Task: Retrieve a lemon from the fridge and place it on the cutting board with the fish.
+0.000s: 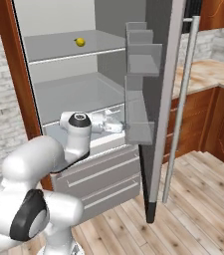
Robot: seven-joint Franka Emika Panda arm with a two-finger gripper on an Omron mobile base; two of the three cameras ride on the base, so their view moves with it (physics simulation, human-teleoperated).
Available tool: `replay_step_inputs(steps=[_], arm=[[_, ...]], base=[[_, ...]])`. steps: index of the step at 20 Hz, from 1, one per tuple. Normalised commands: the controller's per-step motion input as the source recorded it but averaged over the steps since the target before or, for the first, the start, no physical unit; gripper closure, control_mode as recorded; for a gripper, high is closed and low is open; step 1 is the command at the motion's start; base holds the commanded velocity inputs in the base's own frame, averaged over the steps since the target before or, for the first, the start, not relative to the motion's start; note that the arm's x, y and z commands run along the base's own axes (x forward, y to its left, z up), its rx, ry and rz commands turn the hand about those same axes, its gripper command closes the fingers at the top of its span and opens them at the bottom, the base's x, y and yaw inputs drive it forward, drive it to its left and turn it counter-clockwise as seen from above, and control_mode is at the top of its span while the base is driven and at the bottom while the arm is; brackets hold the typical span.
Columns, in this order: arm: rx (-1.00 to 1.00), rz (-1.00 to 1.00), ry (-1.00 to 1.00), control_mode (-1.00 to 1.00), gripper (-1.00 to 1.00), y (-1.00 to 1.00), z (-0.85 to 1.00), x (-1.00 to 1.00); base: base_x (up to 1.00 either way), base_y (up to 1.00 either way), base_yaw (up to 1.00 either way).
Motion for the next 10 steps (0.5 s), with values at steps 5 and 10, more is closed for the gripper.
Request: replay_step_inputs(steps=[5, 10], arm=[[0.04, -0.02, -0.02, -1.0, -1.0, -1.0, 0.0, 0.81], [0.03, -0.04, 0.0, -1.0, -1.0, -0.99, 0.0, 0.92]], base=[[0.0, 0.0, 0.0], [0.0, 0.0, 0.0]])
